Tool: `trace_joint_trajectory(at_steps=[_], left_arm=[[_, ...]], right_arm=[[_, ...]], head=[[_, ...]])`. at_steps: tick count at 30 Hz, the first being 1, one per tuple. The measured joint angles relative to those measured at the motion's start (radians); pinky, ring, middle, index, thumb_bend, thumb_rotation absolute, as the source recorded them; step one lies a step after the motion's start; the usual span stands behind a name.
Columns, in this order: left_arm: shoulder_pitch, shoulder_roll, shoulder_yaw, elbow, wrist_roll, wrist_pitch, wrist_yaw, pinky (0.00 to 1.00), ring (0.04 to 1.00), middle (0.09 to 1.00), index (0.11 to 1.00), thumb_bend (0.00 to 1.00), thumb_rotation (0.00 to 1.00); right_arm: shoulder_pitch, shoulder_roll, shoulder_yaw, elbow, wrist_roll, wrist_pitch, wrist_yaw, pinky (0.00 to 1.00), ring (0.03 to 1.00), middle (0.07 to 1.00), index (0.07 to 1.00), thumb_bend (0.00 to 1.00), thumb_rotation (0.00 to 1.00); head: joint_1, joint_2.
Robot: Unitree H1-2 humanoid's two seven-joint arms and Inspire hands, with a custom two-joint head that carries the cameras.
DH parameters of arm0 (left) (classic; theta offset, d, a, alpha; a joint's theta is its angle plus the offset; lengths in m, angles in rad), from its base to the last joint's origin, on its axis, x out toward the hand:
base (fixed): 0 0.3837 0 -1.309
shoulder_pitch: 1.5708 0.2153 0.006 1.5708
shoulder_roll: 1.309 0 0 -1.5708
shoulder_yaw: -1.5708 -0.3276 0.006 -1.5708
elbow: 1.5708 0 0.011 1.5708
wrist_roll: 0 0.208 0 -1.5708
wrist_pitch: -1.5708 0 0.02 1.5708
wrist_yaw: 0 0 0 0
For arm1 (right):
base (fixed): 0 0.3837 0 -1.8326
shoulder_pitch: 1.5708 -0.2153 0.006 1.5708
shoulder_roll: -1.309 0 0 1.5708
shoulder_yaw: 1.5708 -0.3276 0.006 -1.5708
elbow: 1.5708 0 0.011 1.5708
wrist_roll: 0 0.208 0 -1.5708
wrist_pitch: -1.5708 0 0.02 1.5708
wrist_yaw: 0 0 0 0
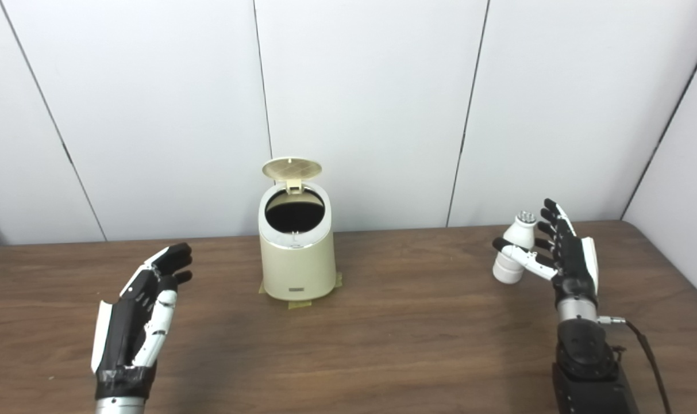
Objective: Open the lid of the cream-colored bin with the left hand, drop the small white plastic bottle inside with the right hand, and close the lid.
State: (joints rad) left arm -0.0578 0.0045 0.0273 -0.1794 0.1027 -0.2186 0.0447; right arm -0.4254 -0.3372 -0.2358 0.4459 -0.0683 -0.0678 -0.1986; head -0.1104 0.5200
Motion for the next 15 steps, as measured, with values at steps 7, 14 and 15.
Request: trace_joint_trajectory(at_steps=[7, 14, 15], left_arm=[[0.001, 0.002, 0.000, 0.000, -0.006, 0.000, -0.002, 0.78, 0.827, 0.825, 0.809, 0.25, 0.61], [0.001, 0.002, 0.000, -0.004, -0.009, 0.000, -0.004, 0.79, 0.831, 0.828, 0.813, 0.25, 0.62], [0.001, 0.003, 0.001, -0.004, -0.010, 0.000, -0.004, 0.79, 0.830, 0.828, 0.812, 0.25, 0.62]], right_arm=[[0.000, 0.002, 0.000, 0.001, 0.004, 0.014, 0.000, 0.76, 0.861, 0.896, 0.919, 0.86, 0.29], [0.002, 0.011, -0.004, 0.001, 0.010, 0.021, -0.009, 0.74, 0.865, 0.907, 0.928, 0.85, 0.26], [0.003, 0.013, -0.004, 0.001, 0.010, 0.021, -0.009, 0.75, 0.868, 0.909, 0.929, 0.85, 0.25]], head=[[-0.003, -0.003], [-0.003, -0.002], [-0.005, 0.000]])
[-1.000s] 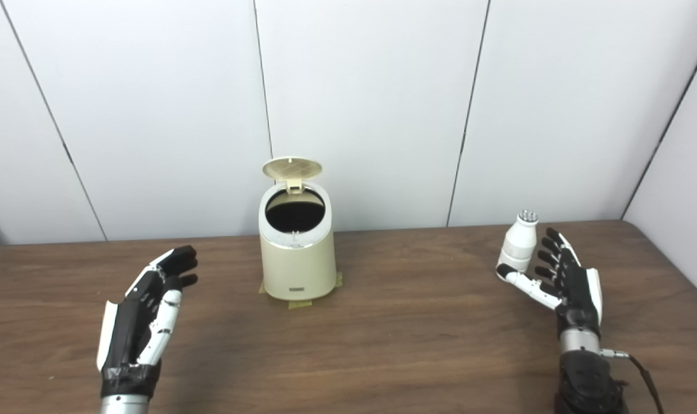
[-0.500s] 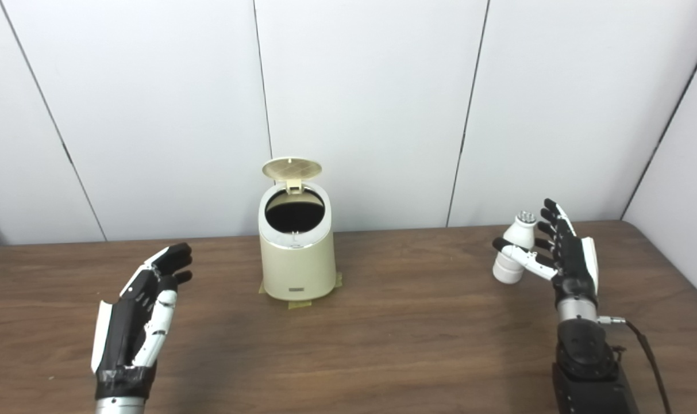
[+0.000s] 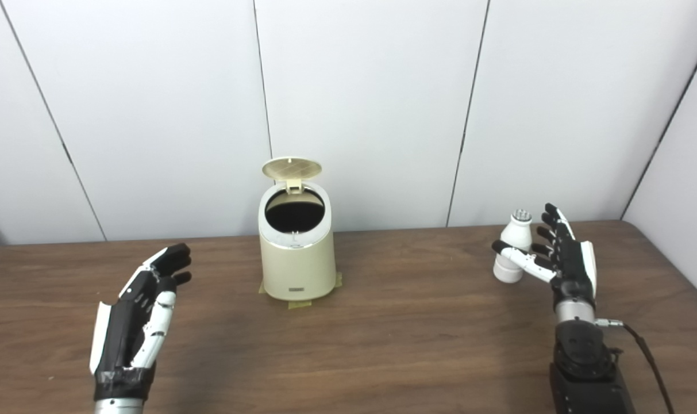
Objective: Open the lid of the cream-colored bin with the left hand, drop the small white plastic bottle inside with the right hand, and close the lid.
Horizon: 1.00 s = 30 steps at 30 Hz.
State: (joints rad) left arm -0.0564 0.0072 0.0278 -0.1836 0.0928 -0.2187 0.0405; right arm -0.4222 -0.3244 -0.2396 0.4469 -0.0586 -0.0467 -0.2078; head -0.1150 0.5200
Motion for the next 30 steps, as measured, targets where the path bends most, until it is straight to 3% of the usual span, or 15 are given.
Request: trace_joint_trajectory(at_steps=[11, 18, 30], left_arm=[[0.005, 0.024, 0.009, -0.001, -0.070, 0.000, -0.016, 0.79, 0.841, 0.836, 0.815, 0.24, 0.56], [0.007, 0.042, 0.031, -0.004, -0.133, 0.003, -0.019, 0.83, 0.854, 0.841, 0.820, 0.28, 0.61], [0.006, 0.063, 0.043, -0.003, -0.159, 0.008, -0.031, 0.85, 0.858, 0.845, 0.819, 0.28, 0.65]], right_arm=[[0.008, 0.008, 0.015, 0.015, -0.018, -0.003, -0.027, 0.70, 0.832, 0.879, 0.900, 0.84, 0.24], [0.007, 0.014, 0.036, 0.064, -0.042, -0.044, -0.048, 0.75, 0.845, 0.879, 0.896, 0.82, 0.25], [0.002, 0.035, 0.035, 0.072, -0.042, -0.044, -0.066, 0.75, 0.848, 0.890, 0.906, 0.82, 0.24]], head=[[-0.089, 0.006], [-0.158, 0.008], [-0.229, 0.009]])
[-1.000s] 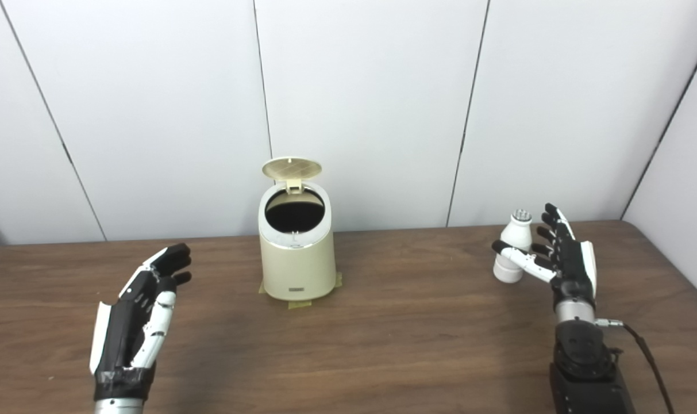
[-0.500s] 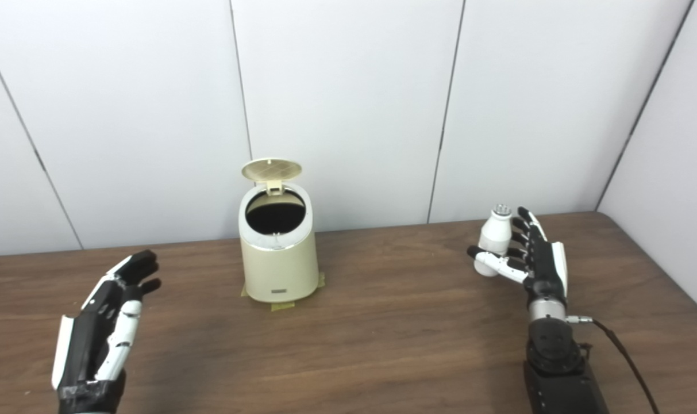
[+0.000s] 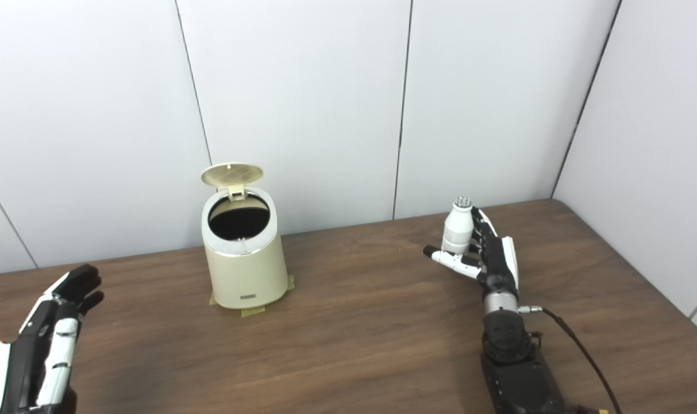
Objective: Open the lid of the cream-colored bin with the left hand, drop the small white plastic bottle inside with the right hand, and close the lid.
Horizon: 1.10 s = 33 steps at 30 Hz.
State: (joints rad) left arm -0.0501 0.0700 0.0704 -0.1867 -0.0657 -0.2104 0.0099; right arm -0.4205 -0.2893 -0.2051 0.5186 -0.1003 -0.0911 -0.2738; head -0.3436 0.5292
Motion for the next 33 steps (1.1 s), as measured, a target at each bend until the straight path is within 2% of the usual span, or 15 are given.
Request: trace_joint_trajectory(at_steps=[4, 13, 16, 18, 19, 20, 23, 25, 26, 28, 33], left_arm=[[-0.001, -0.001, 0.006, 0.002, -0.001, 0.000, -0.003, 0.82, 0.844, 0.836, 0.807, 0.27, 0.64], [-0.001, 0.000, 0.013, 0.003, -0.024, -0.001, -0.012, 0.84, 0.851, 0.837, 0.802, 0.28, 0.64], [-0.001, 0.000, 0.013, 0.003, -0.024, -0.001, -0.016, 0.85, 0.853, 0.839, 0.804, 0.29, 0.64], [-0.001, 0.000, 0.013, 0.002, -0.024, 0.000, -0.017, 0.85, 0.858, 0.842, 0.808, 0.28, 0.66], [-0.001, 0.001, 0.013, 0.001, -0.024, 0.000, -0.018, 0.85, 0.856, 0.841, 0.806, 0.26, 0.65], [-0.001, 0.001, 0.013, 0.000, -0.024, 0.000, -0.019, 0.85, 0.854, 0.838, 0.804, 0.25, 0.63], [-0.004, 0.001, 0.017, 0.000, -0.025, 0.000, -0.019, 0.84, 0.847, 0.834, 0.799, 0.21, 0.56], [-0.008, 0.001, 0.020, 0.000, -0.027, 0.000, -0.019, 0.83, 0.847, 0.835, 0.802, 0.20, 0.55], [-0.009, 0.001, 0.020, -0.001, -0.028, 0.000, -0.019, 0.83, 0.846, 0.834, 0.800, 0.20, 0.55], [-0.010, 0.001, 0.020, -0.005, -0.029, 0.000, -0.020, 0.83, 0.842, 0.828, 0.791, 0.22, 0.55], [-0.009, 0.002, 0.021, -0.005, -0.032, 0.000, -0.021, 0.85, 0.853, 0.832, 0.794, 0.23, 0.60]], right_arm=[[-0.005, 0.000, 0.000, 0.005, 0.001, -0.001, 0.000, 0.75, 0.854, 0.890, 0.906, 0.83, 0.25], [-0.005, 0.000, -0.002, 0.011, -0.001, -0.001, -0.009, 0.72, 0.830, 0.873, 0.886, 0.83, 0.22], [-0.008, 0.000, -0.002, 0.017, -0.003, -0.001, -0.018, 0.70, 0.812, 0.856, 0.867, 0.81, 0.18], [-0.014, 0.000, -0.003, 0.028, -0.009, -0.001, -0.036, 0.70, 0.803, 0.841, 0.848, 0.79, 0.13], [-0.018, 0.000, -0.004, 0.036, -0.015, -0.002, -0.051, 0.67, 0.770, 0.810, 0.809, 0.77, 0.05], [-0.023, 0.002, -0.007, 0.047, -0.024, -0.004, -0.078, 0.64, 0.745, 0.787, 0.781, 0.75, 0.03], [-0.041, 0.009, -0.016, 0.086, -0.053, -0.017, -0.173, 0.55, 0.657, 0.701, 0.684, 0.71, 0.00], [-0.055, 0.011, -0.016, 0.119, -0.075, -0.036, -0.230, 0.52, 0.608, 0.645, 0.531, 0.55, 0.09], [-0.065, 0.012, -0.016, 0.144, -0.087, -0.046, -0.257, 0.51, 0.589, 0.588, 0.495, 0.54, 0.05], [-0.085, 0.012, -0.014, 0.191, -0.096, -0.067, -0.303, 0.49, 0.546, 0.537, 0.464, 0.52, 0.01], [-0.110, 0.011, -0.006, 0.243, -0.117, -0.115, -0.362, 0.44, 0.503, 0.515, 0.461, 0.52, 0.00]], head=[[-0.005, 0.000], [-0.011, 0.000], [-0.011, 0.000], [-0.011, 0.000], [-0.011, 0.000], [-0.011, 0.000], [-0.012, 0.003], [-0.012, 0.003], [-0.012, 0.003], [-0.014, 0.005], [-0.014, 0.003]])
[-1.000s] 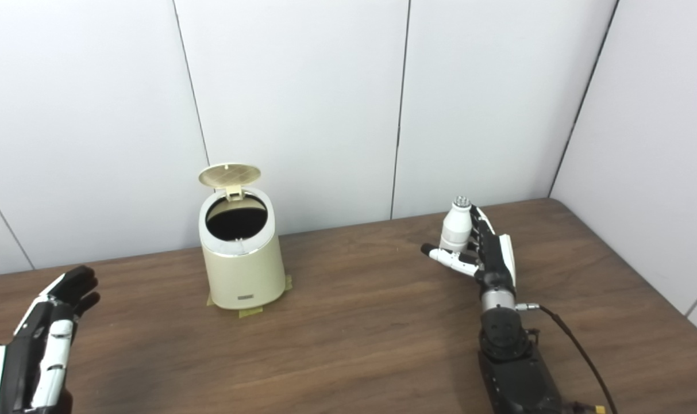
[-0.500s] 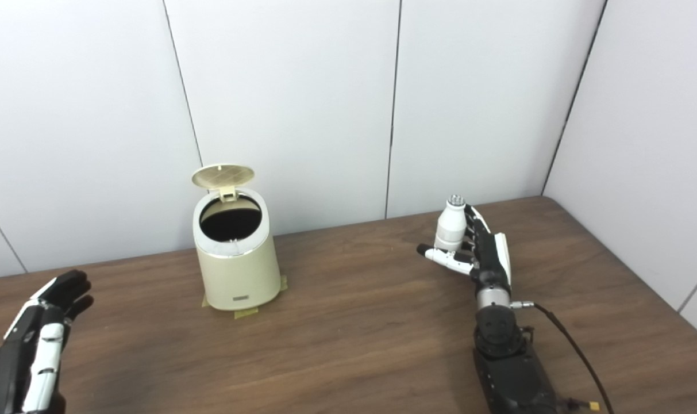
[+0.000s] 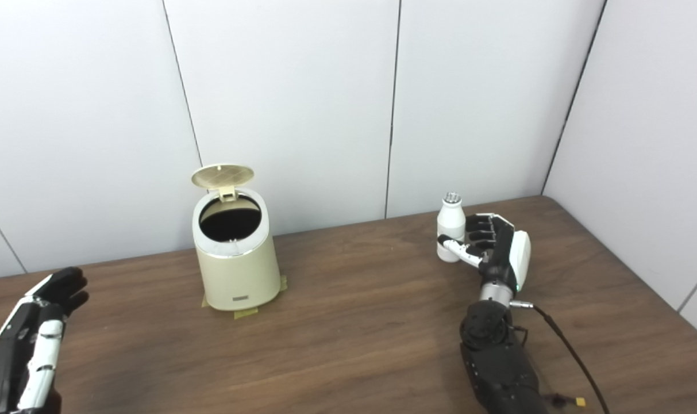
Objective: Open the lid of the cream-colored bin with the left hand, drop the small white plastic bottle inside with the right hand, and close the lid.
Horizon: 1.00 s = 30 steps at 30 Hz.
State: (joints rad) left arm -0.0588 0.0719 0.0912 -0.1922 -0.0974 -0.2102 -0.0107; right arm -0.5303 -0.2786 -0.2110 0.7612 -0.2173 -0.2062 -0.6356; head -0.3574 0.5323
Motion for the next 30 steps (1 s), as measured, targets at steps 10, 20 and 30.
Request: trace_joint_trajectory(at_steps=[10, 20, 30], left_arm=[[0.010, 0.000, -0.001, -0.033, 0.000, 0.037, -0.001, 0.86, 0.855, 0.836, 0.795, 0.26, 0.61], [0.012, 0.001, 0.000, -0.033, 0.000, 0.037, -0.001, 0.85, 0.863, 0.843, 0.804, 0.27, 0.63], [0.012, 0.008, 0.002, -0.033, 0.000, 0.037, -0.003, 0.84, 0.854, 0.835, 0.796, 0.25, 0.61]], right_arm=[[-0.014, -0.004, 0.002, 0.032, 0.000, -0.015, -0.010, 0.43, 0.482, 0.506, 0.463, 0.52, 0.00], [-0.012, -0.006, 0.007, 0.027, -0.003, -0.012, -0.011, 0.45, 0.510, 0.515, 0.459, 0.52, 0.00], [0.007, -0.002, 0.004, -0.013, -0.001, 0.024, -0.011, 0.43, 0.504, 0.514, 0.465, 0.52, 0.00]], head=[[-0.003, 0.002], [-0.003, 0.003], [-0.003, 0.002]])
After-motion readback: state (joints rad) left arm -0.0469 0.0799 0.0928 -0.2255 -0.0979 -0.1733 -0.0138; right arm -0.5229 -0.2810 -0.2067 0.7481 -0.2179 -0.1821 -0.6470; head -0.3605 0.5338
